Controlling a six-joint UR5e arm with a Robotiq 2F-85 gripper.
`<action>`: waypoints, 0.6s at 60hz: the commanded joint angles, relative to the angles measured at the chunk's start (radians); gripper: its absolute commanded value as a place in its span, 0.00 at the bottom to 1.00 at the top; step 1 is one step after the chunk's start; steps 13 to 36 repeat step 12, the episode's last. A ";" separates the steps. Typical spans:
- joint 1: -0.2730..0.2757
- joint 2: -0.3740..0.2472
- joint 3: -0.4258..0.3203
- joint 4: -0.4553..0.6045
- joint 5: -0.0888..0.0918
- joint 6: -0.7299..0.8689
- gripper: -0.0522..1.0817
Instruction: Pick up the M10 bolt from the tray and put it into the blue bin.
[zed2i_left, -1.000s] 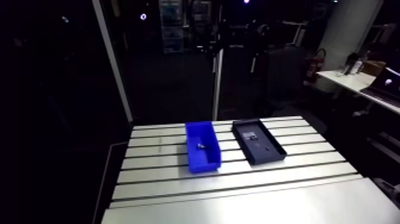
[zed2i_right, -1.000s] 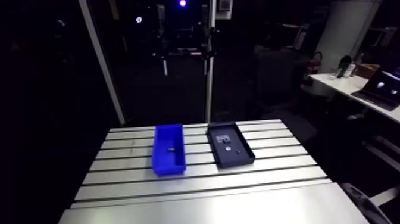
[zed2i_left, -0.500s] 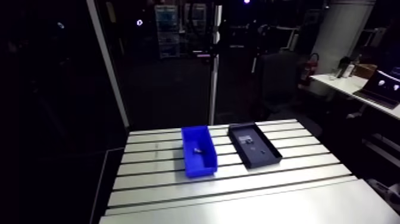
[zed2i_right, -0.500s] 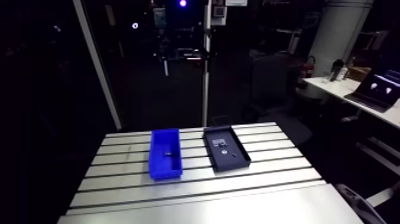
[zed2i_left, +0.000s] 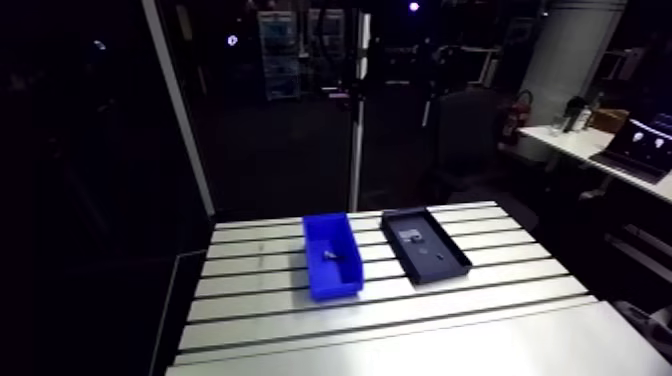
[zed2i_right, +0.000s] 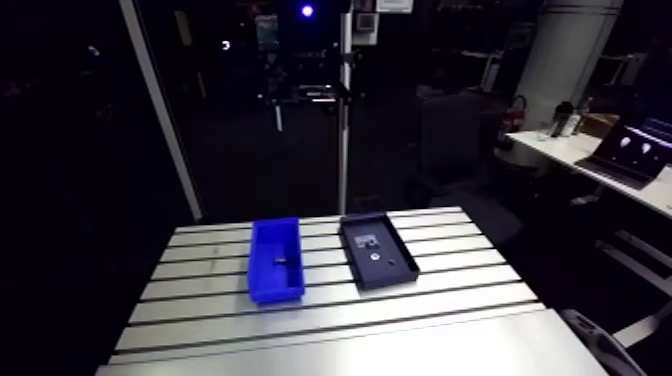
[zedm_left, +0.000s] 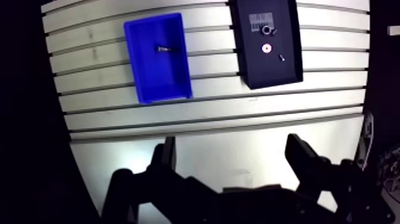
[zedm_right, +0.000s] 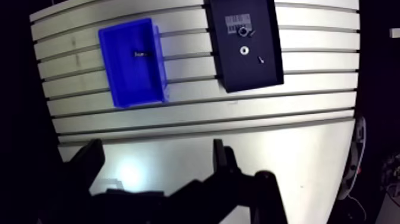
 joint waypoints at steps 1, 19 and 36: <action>-0.001 -0.008 0.008 -0.002 0.004 0.002 0.05; -0.002 -0.008 0.011 -0.003 0.004 0.002 0.05; -0.002 -0.008 0.011 -0.003 0.004 0.002 0.05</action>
